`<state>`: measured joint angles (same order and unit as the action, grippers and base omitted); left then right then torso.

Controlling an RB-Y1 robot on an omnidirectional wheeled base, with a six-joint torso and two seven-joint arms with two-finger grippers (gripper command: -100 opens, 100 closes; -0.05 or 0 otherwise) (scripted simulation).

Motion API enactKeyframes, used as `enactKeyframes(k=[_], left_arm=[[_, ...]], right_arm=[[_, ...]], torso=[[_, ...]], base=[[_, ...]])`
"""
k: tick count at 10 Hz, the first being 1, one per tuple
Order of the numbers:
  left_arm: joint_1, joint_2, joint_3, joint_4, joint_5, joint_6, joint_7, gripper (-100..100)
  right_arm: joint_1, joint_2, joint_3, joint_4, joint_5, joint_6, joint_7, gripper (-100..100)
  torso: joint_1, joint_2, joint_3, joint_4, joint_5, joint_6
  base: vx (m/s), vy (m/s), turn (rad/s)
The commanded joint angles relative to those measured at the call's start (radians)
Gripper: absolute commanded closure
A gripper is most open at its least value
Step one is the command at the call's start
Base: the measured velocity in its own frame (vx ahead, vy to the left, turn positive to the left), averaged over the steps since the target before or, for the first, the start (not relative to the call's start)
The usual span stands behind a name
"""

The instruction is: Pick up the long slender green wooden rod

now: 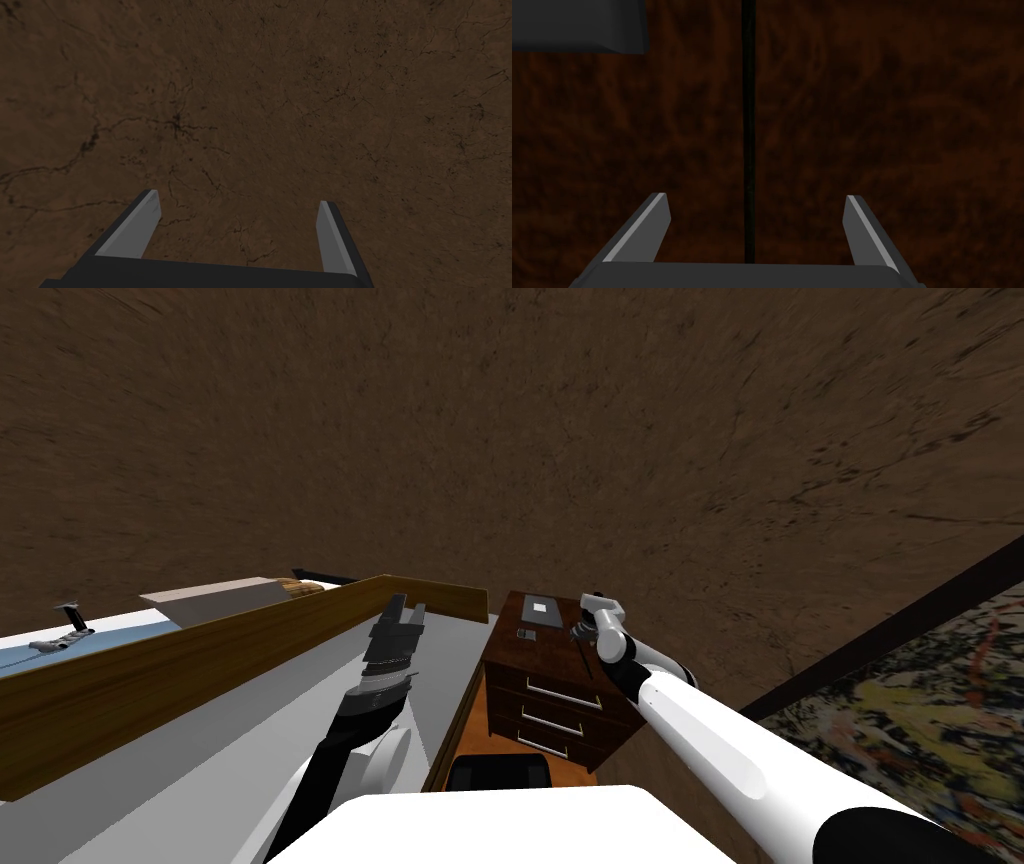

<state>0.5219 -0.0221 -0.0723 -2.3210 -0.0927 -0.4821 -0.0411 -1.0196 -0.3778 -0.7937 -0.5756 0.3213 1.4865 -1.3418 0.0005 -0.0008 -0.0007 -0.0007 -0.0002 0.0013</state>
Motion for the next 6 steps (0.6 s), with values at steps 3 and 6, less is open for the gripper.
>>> enactKeyframes(k=[3,6], left_arm=[[0.0,0.0,0.0,0.0,0.0,0.0,0.0,0],[0.0,0.0,0.0,0.0,0.0,0.0,0.0,0]], right_arm=[[0.021,0.003,0.001,0.014,-0.009,-0.037,0.005,-100],[0.022,0.004,0.001,0.012,-0.01,-0.036,0.006,100]], torso=[[0.0,-0.001,-0.001,0.0,0.0,0.0],[-0.001,0.001,0.001,0.0,0.0,0.0]], base=[[0.04,0.009,-0.02],[0.0,0.0,0.0]])
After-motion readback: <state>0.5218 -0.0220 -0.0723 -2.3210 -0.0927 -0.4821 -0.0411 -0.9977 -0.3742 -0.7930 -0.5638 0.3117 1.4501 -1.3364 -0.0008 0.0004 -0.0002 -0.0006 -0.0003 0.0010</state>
